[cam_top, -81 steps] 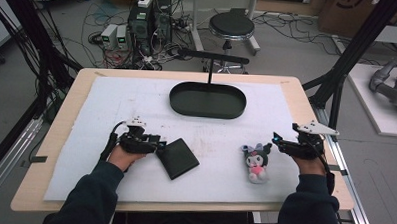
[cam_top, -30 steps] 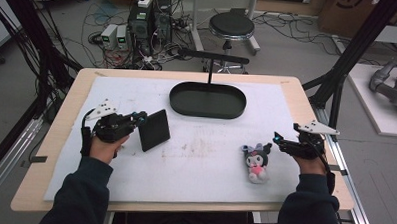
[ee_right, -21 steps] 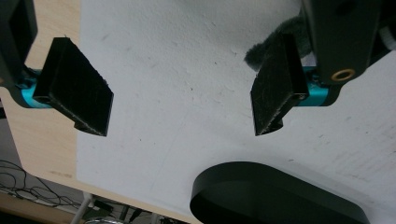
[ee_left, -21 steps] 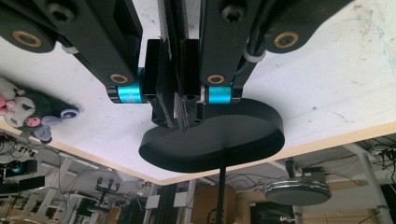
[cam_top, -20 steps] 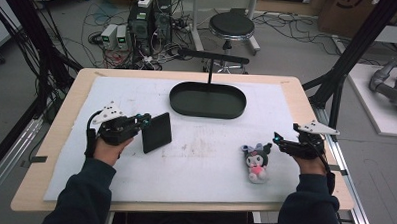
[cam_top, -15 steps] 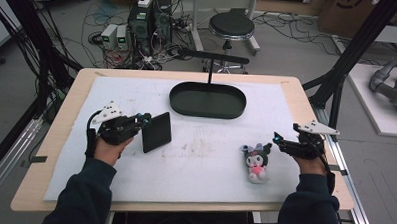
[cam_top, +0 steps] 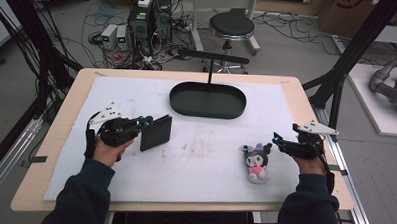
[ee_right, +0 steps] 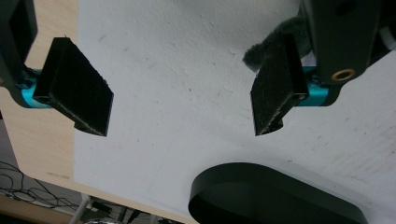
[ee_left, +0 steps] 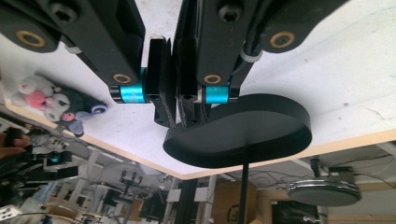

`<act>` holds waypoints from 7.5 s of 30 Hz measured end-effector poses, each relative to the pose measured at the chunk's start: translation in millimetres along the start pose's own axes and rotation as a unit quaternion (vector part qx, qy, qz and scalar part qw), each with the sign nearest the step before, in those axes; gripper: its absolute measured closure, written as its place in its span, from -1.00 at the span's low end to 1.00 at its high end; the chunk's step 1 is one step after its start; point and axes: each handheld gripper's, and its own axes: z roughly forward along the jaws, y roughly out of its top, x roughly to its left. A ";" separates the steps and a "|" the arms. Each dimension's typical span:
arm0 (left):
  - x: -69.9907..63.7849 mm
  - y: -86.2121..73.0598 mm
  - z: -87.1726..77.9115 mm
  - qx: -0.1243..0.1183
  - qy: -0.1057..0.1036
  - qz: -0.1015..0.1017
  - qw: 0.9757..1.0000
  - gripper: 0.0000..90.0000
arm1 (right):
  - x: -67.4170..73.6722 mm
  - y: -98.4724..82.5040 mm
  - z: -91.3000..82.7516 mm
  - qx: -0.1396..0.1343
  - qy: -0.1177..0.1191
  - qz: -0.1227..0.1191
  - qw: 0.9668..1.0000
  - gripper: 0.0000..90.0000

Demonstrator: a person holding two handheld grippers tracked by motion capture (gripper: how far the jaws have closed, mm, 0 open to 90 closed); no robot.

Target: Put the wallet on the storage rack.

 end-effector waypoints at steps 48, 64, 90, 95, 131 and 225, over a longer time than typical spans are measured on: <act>1.1 17.0 19.6 -0.037 -0.040 -0.057 0.997 0.82 | 1.3 2.6 2.2 0.002 0.005 -0.003 1.000 -0.52; 13.8 14.2 1.8 -0.044 0.007 -0.078 0.996 0.81 | -0.6 1.5 0.9 0.001 0.004 0.001 1.000 -0.52; 23.7 39.6 3.0 0.002 -0.001 -0.101 0.995 0.82 | 0.1 2.3 3.0 0.001 0.007 0.002 1.000 -0.52; 25.7 27.4 16.5 0.055 -0.032 -0.132 0.989 0.82 | 0.3 2.2 2.9 0.002 0.008 0.002 1.000 -0.52; -6.7 -49.1 74.0 0.231 0.126 0.126 0.956 -0.29 | -3.3 1.2 -0.8 -0.002 0.004 0.005 1.000 -0.52; 7.8 -6.2 48.0 0.131 0.124 0.003 0.984 0.39 | 0.0 3.0 3.0 0.002 0.008 0.001 1.000 -0.52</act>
